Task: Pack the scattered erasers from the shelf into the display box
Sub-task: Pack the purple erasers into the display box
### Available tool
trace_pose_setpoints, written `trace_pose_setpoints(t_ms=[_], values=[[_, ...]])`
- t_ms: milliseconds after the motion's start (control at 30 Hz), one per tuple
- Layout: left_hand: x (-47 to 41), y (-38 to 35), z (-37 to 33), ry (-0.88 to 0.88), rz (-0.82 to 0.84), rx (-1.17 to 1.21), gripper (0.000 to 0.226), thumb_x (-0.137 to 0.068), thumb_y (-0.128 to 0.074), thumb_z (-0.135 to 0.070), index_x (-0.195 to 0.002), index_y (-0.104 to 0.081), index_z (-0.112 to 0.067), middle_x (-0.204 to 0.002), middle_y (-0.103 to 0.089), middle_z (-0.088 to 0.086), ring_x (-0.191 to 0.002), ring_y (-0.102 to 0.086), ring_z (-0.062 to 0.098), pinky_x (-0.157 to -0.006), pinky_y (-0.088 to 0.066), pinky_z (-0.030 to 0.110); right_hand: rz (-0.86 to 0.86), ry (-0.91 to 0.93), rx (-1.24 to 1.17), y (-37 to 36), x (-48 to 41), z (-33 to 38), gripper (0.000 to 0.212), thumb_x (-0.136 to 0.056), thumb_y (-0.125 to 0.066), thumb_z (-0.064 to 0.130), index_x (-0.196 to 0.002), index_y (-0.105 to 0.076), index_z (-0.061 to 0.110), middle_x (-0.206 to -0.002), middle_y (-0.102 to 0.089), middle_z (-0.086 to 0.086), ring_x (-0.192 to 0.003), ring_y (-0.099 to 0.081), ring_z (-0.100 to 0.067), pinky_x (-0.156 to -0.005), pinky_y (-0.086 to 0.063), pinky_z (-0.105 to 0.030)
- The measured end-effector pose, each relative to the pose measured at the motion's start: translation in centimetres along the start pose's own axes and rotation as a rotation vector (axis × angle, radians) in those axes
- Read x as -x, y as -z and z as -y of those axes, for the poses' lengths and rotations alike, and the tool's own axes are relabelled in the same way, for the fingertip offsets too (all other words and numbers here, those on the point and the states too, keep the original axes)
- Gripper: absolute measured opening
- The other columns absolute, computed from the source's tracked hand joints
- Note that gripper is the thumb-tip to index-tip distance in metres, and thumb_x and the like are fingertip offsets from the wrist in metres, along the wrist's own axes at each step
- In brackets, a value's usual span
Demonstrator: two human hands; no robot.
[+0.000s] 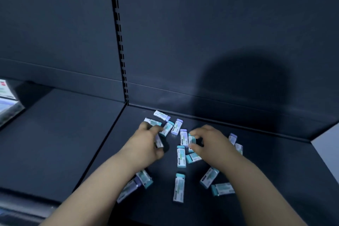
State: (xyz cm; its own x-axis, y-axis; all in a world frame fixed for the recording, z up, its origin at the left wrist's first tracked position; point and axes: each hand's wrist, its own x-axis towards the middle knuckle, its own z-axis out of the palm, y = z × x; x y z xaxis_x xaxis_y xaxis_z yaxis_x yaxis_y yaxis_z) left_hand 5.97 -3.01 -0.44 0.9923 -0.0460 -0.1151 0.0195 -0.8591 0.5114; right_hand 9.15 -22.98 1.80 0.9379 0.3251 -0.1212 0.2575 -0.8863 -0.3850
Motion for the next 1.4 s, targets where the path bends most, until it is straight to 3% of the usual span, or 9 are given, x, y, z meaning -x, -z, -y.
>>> trace_pose_setpoints(t_ms=[167,367,567,767,900,1000,1167,1300,1400], values=[[0.8,-1.2,-0.9,-0.094,-0.036,0.140,0.075,-0.080,-0.064,-0.016,-0.145,-0.027,-0.014,-0.122,-0.028,-0.006,-0.101,-0.046,0.006,-0.085,-0.024,0.000,-0.011,-0.022,0.009,-0.5,-2.3,0.4,0.041,-0.087,-0.059,0.033,-0.127,-0.054,0.024,-0.128,-0.049,0.001,-0.111,-0.054,-0.018,-0.095,-0.045,-0.033],[1.5,-1.2,0.5,-0.071,-0.110,-0.018,0.062,-0.077,-0.064,-0.046,-0.133,-0.042,-0.033,-0.126,-0.052,-0.012,-0.127,-0.034,0.008,-0.100,-0.025,0.021,0.038,0.000,0.092,-1.3,-5.3,1.3,0.062,-0.085,-0.061,0.039,-0.139,-0.039,0.018,-0.140,-0.036,-0.006,-0.129,-0.035,-0.024,-0.106,-0.034,-0.035],[2.0,-0.3,2.6,-0.033,-0.030,-0.130,0.076,-0.076,-0.063,-0.048,-0.142,-0.027,-0.035,-0.137,-0.039,-0.016,-0.128,-0.027,0.011,-0.095,-0.023,0.026,0.154,-0.098,0.085,-2.1,-7.0,1.2,0.081,-0.075,-0.070,0.046,-0.142,-0.032,0.020,-0.144,-0.031,-0.005,-0.133,-0.026,-0.025,-0.108,-0.029,-0.035],[1.6,0.6,3.1,-0.039,0.114,-0.118,0.083,-0.077,-0.066,-0.044,-0.146,-0.022,-0.030,-0.143,-0.027,-0.007,-0.134,-0.022,0.015,-0.104,-0.021,0.027,0.025,-0.104,-0.170,-2.5,-6.1,1.1,0.047,-0.069,-0.077,0.032,-0.110,-0.056,0.023,-0.112,-0.047,0.006,-0.114,-0.042,-0.016,-0.095,-0.038,-0.027],[0.7,0.2,2.7,-0.094,0.133,-0.065,0.078,-0.077,-0.070,-0.034,-0.144,-0.031,-0.028,-0.140,-0.033,-0.005,-0.134,-0.030,0.017,-0.108,-0.025,0.022,-0.033,-0.045,-0.483,-1.7,-3.5,1.4,0.050,-0.069,-0.078,0.016,-0.113,-0.054,0.024,-0.103,-0.049,0.010,-0.088,-0.048,0.001,-0.068,-0.038,-0.001],[0.3,-0.4,1.8,-0.225,0.141,0.003,0.075,-0.077,-0.070,-0.024,-0.143,-0.034,-0.027,-0.138,-0.038,-0.008,-0.128,-0.039,0.011,-0.103,-0.027,0.012,0.019,-0.023,-0.638,-0.7,-1.3,1.7,0.053,-0.074,-0.076,0.013,-0.116,-0.051,0.033,-0.101,-0.050,0.016,-0.093,-0.049,0.000,-0.071,-0.042,-0.010],[-0.2,-0.8,1.2,-0.369,0.117,0.037,0.064,-0.079,-0.068,-0.023,-0.137,-0.042,-0.026,-0.134,-0.045,-0.008,-0.123,-0.044,0.008,-0.102,-0.031,0.012,0.059,-0.003,-0.660,-0.3,0.6,1.8,0.056,-0.074,-0.076,0.014,-0.118,-0.051,0.038,-0.100,-0.048,0.015,-0.067,-0.047,0.017,-0.065,-0.039,-0.010],[-0.2,0.6,1.5,-0.292,-0.005,0.331,0.046,-0.084,-0.066,-0.019,-0.128,-0.053,-0.026,-0.116,-0.061,-0.009,-0.108,-0.056,0.003,-0.097,-0.036,0.011,0.004,-0.009,-0.620,-1.6,0.4,2.9,0.056,-0.069,-0.080,0.022,-0.113,-0.053,0.041,-0.105,-0.053,0.019,-0.094,-0.050,0.004,-0.076,-0.039,-0.013],[0.2,1.9,2.0,-0.195,0.127,0.707,0.042,-0.089,-0.057,-0.004,-0.129,-0.053,-0.017,-0.111,-0.069,-0.003,-0.106,-0.062,0.007,-0.099,-0.044,0.024,-0.016,0.013,-0.729,-3.2,-0.1,4.6,0.054,-0.062,-0.082,0.025,-0.104,-0.054,0.043,-0.102,-0.058,0.018,-0.095,-0.052,0.005,-0.078,-0.039,-0.014]])
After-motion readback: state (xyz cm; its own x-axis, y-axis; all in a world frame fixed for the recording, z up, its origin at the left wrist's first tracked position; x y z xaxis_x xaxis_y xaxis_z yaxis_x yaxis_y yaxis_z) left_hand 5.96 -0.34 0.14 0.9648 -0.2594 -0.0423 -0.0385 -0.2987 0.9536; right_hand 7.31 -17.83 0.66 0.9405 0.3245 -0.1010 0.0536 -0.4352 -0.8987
